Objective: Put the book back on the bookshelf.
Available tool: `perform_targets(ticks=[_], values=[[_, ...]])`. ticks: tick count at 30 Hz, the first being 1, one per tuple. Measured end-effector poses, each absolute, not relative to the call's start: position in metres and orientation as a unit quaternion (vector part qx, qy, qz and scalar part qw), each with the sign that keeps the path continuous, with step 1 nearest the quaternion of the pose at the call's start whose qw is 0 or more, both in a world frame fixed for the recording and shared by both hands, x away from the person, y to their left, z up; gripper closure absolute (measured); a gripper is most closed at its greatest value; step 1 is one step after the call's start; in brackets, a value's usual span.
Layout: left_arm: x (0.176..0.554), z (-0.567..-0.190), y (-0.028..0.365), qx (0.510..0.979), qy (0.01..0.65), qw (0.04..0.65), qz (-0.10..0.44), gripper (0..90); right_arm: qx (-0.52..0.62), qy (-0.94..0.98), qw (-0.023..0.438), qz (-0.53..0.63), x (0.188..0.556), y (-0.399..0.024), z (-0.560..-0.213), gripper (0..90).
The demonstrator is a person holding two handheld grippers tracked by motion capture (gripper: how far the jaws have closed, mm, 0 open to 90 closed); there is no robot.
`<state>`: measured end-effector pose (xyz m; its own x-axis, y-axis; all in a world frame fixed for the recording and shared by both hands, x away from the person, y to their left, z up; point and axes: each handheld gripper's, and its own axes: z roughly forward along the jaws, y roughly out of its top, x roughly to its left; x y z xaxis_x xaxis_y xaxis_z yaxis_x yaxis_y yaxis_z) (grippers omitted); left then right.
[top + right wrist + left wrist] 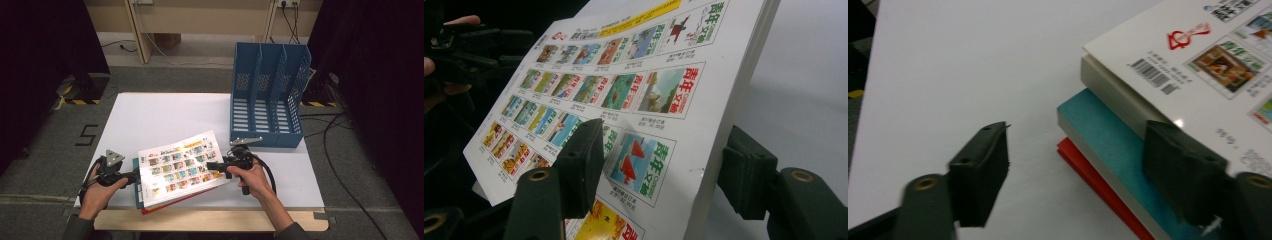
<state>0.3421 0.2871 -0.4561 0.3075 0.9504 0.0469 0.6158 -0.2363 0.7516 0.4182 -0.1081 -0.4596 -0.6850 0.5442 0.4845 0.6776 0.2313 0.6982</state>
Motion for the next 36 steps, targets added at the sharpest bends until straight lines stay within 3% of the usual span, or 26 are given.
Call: perform_targets(ticks=[2,8,10,15,17,19,23,28,36], values=[[0.341,-0.456,0.287,0.74,0.529,0.325,0.257,41.9,-0.387,-0.776,0.076,-0.492,0.42,-0.11,-0.454,45.6],[0.342,-0.456,0.286,0.743,0.526,0.328,0.253,45.6,-0.388,-0.752,0.144,-0.514,0.428,-0.108,-0.439,48.4],[0.341,-0.457,0.285,0.743,0.523,0.332,0.252,49.7,-0.382,-0.768,0.154,-0.491,0.431,-0.099,-0.436,48.7],[0.341,-0.457,0.287,0.742,0.522,0.337,0.251,49.8,-0.376,-0.791,0.163,-0.455,0.434,-0.082,-0.432,53.7],[0.342,-0.459,0.29,0.74,0.522,0.341,0.252,45.7,-0.369,-0.795,0.165,-0.452,0.436,-0.082,-0.429,60.3],[0.344,-0.461,0.295,0.731,0.53,0.347,0.254,32.0,-0.362,-0.797,0.156,-0.458,0.436,-0.082,-0.424,63.6],[0.346,-0.467,0.309,0.698,0.556,0.386,0.232,14.4,-0.336,-0.808,0.138,-0.464,0.436,-0.081,-0.408,66.7],[0.347,-0.465,0.321,0.658,0.579,0.407,0.256,14.9,-0.313,-0.822,0.11,-0.462,0.438,-0.079,-0.383,70.1],[0.354,-0.48,0.337,0.646,0.61,0.384,0.253,14.7,-0.307,-0.848,0.046,-0.43,0.444,-0.091,-0.329,72.2]])
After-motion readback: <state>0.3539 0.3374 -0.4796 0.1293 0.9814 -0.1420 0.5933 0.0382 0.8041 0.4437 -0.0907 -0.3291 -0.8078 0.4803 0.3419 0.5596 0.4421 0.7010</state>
